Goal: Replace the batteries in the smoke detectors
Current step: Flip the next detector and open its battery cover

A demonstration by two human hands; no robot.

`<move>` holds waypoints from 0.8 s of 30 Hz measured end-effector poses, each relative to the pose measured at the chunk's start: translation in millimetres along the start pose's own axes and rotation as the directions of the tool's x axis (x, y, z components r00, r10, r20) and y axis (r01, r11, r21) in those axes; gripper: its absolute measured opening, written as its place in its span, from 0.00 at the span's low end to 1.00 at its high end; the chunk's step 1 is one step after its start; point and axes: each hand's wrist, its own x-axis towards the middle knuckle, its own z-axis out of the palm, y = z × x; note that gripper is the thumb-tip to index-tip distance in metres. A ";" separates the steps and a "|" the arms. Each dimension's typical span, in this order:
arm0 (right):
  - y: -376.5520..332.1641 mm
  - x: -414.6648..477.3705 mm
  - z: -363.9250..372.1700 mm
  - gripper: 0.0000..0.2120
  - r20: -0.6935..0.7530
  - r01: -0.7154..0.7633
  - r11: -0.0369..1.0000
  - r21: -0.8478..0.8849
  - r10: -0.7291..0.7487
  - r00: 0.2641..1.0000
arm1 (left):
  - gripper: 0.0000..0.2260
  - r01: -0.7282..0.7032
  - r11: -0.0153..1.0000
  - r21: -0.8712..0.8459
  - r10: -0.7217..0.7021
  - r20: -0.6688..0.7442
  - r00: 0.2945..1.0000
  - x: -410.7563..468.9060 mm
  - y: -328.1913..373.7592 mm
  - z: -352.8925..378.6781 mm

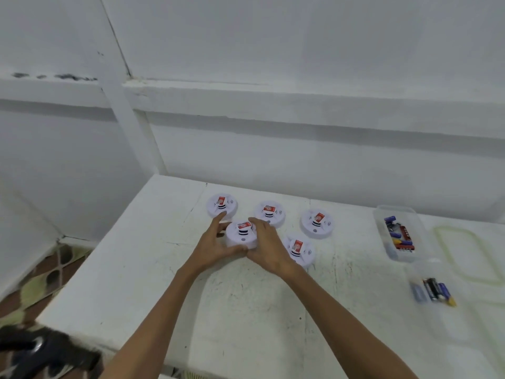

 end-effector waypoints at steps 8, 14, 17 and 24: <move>-3.8 -35.5 -83.1 0.23 -0.196 0.011 0.994 0.106 0.010 0.981 | 0.39 -0.061 0.992 -0.112 0.060 -0.009 0.998 -6.8 91.7 28.0; 5.3 -62.6 -127.8 0.16 -0.198 -0.059 0.992 0.112 0.081 0.977 | 0.36 -0.107 0.980 -0.167 0.125 0.101 0.987 -3.4 126.2 64.9; 10.8 -71.3 -142.3 0.19 -0.270 -0.118 0.976 0.183 0.165 0.949 | 0.40 -0.157 0.977 -0.144 0.180 0.167 0.969 3.3 139.5 81.7; 13.7 -98.0 -160.2 0.22 -0.297 -0.125 0.895 0.427 0.270 0.916 | 0.40 -0.220 0.958 -0.182 0.244 0.121 0.962 8.4 163.5 122.5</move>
